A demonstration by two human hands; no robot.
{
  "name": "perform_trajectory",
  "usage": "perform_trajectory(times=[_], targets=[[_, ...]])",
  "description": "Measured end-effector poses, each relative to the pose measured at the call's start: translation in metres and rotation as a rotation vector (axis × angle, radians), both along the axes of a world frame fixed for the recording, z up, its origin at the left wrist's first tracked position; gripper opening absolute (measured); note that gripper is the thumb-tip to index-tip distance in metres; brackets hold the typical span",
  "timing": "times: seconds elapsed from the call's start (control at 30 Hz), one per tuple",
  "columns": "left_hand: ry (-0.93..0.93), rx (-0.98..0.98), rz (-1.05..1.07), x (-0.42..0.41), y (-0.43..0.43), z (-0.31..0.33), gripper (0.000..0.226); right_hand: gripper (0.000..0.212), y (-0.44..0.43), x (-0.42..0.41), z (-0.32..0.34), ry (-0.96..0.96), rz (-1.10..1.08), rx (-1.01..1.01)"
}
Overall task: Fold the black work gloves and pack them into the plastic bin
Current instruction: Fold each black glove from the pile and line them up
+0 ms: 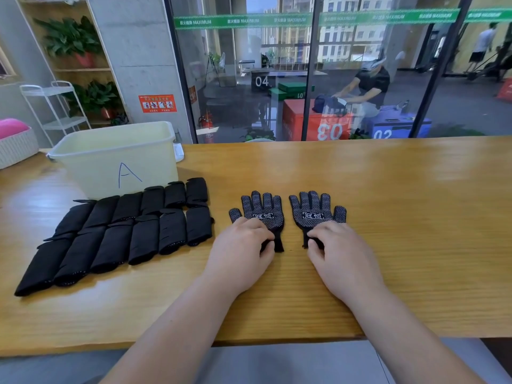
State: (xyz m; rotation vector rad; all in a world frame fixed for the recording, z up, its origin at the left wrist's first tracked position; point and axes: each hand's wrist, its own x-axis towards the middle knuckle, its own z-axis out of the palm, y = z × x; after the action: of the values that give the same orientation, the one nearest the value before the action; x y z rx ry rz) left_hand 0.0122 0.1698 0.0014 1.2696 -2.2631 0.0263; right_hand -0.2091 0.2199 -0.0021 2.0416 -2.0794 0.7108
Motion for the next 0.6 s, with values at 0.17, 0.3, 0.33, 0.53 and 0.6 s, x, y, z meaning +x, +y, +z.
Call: perform_trajectory(times=[0.17, 0.3, 0.33, 0.53, 0.6], targets=[[-0.047, 0.035, -0.055, -0.003, -0.001, -0.003, 0.034, 0.01, 0.001, -0.002, 0.001, -0.093, -0.114, -0.089], [-0.063, 0.049, -0.071, -0.005, 0.001, -0.004, 0.04, 0.032, 0.002, -0.005, 0.005, 0.008, -0.353, 0.017], [-0.06, 0.049, -0.073, -0.005, 0.001, -0.005, 0.04, 0.039, 0.001, -0.004, 0.005, 0.037, -0.38, 0.061], [-0.065, -0.012, -0.05, -0.004, 0.0, -0.006, 0.04, 0.06, 0.0, -0.01, 0.006, -0.005, -0.466, 0.109], [-0.074, -0.007, -0.048, -0.004, 0.0, -0.006, 0.041, 0.061, 0.0, -0.013, 0.007, -0.036, -0.474, 0.132]])
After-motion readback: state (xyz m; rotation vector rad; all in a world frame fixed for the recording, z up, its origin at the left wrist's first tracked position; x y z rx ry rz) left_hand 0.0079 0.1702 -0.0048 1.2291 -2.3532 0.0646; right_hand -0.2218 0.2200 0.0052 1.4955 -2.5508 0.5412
